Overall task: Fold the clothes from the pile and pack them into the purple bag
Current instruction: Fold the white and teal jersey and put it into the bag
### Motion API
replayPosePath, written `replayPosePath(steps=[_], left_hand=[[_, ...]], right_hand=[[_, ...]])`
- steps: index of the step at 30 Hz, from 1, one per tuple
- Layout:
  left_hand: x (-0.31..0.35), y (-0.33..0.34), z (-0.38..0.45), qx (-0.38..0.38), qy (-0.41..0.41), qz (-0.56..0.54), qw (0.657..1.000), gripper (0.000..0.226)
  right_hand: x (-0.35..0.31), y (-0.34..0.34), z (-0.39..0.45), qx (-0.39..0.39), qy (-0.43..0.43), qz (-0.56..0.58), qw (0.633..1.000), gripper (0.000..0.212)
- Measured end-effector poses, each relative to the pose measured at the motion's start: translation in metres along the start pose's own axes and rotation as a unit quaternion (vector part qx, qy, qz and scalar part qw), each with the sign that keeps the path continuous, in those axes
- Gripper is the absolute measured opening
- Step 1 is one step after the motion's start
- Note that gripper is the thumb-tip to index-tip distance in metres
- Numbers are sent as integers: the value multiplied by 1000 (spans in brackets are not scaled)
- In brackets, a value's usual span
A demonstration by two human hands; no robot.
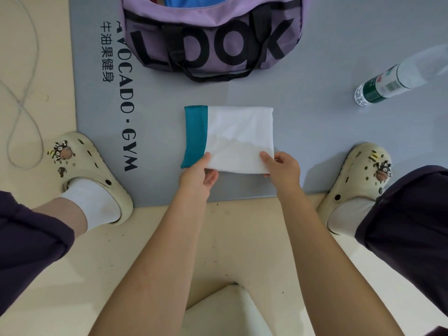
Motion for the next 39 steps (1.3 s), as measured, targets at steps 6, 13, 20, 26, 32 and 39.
replayPosePath(steps=[6, 13, 20, 26, 32, 39], left_hand=[[21, -14, 7, -25, 75, 84, 993, 32], [69, -51, 2, 230, 163, 338, 898, 38], [85, -2, 35, 147, 149, 468, 859, 54], [66, 7, 57, 75, 63, 449, 888, 48], [49, 15, 40, -67, -26, 388, 919, 54], [151, 100, -14, -198, 129, 293, 927, 35]], right_hand=[[18, 7, 0, -44, 26, 32, 998, 14], [-6, -7, 10, 25, 5, -134, 991, 55], [-22, 14, 23, 36, 33, -185, 981, 51], [-13, 23, 30, 3, 57, -129, 990, 24], [-25, 15, 18, -35, 13, -24, 999, 11], [-147, 9, 11, -89, -114, 66, 987, 11]])
Point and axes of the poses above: each hand's wrist, its own z-axis towards the middle knuckle, its own y-axis out of the palm, x = y × z, the point moved 10 cm from there along z, towards the middle knuckle, and after that the axes turned 12 degrees about -x, right-handed, at the moved point
